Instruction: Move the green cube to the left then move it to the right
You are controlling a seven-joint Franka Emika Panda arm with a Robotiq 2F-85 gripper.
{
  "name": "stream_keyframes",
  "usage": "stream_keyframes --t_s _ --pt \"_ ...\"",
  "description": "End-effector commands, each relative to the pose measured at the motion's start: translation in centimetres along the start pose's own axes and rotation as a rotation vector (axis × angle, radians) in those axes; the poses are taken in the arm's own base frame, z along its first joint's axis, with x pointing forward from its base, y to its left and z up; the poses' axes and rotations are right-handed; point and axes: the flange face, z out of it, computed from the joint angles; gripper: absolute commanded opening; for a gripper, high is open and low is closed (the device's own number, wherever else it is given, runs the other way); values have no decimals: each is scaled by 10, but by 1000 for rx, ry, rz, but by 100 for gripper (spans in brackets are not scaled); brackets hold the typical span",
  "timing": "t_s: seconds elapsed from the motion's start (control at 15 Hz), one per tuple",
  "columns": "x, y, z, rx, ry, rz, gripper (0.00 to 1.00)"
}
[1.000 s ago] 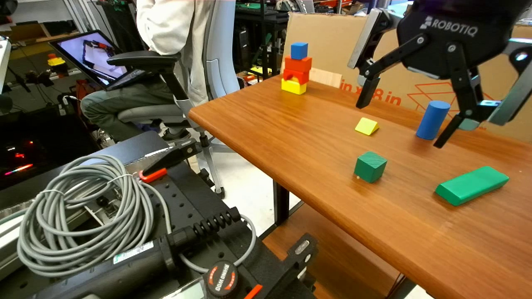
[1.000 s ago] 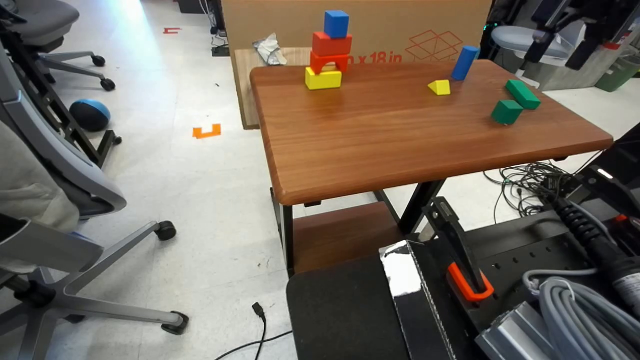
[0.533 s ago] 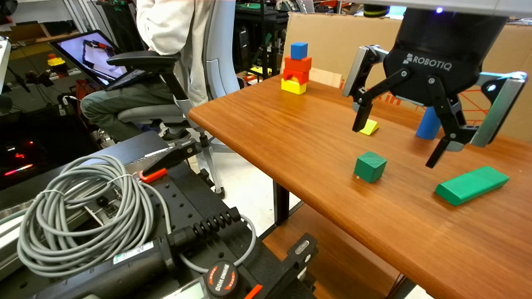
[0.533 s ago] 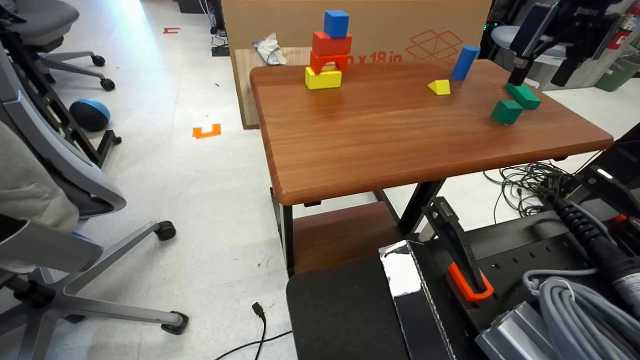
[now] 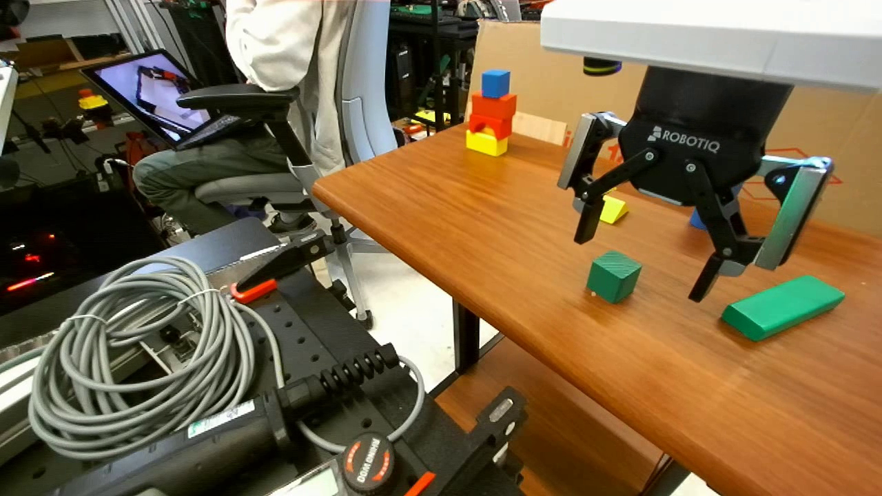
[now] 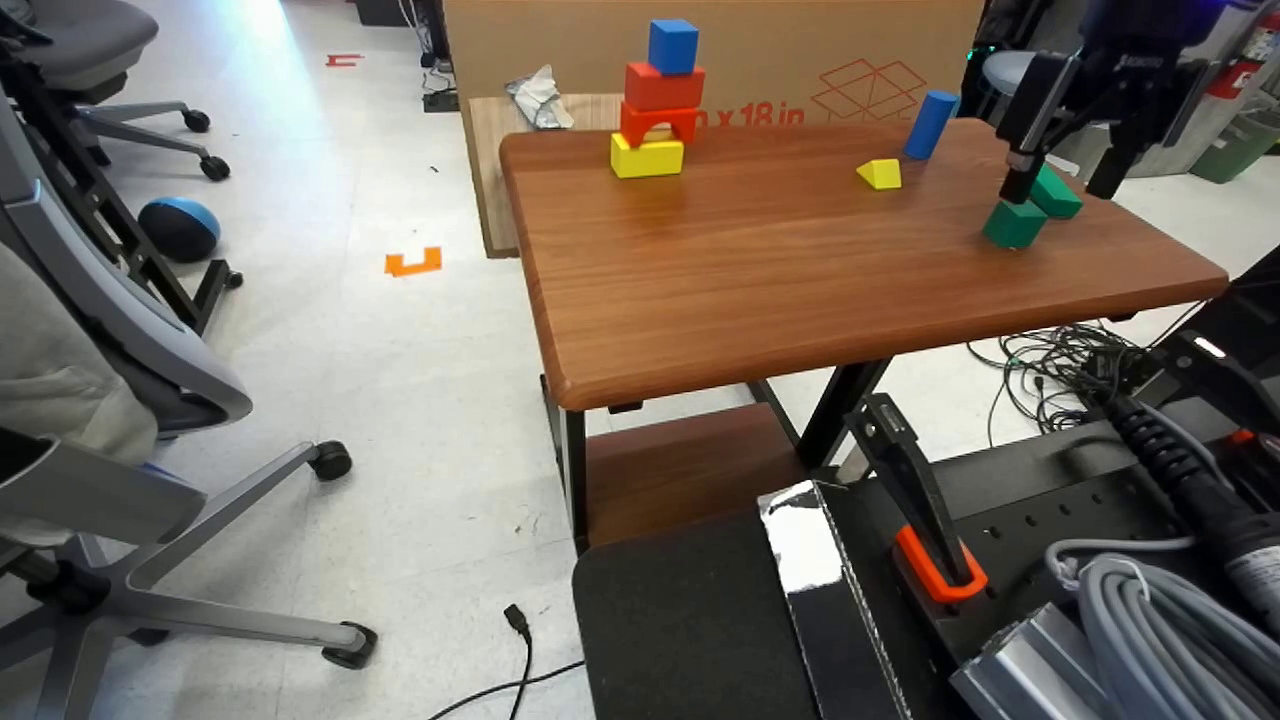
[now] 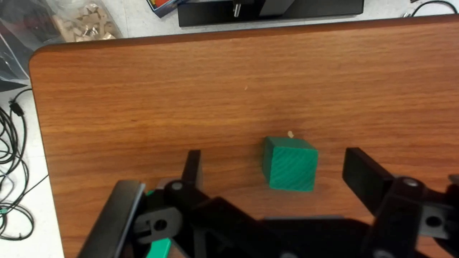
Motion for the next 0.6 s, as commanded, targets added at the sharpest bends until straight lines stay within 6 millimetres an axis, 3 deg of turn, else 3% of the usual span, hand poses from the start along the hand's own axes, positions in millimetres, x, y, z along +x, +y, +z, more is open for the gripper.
stream_keyframes --t_s 0.0,0.13,0.2,0.33,0.53 --pt "12 -7 10 -39 -5 -1 100" --pt "14 -10 14 -54 -11 -2 99" --pt "15 -11 16 -60 -12 -2 74" --pt "17 -13 18 -72 -17 1 71" --pt "18 -15 19 -83 -15 -3 48"
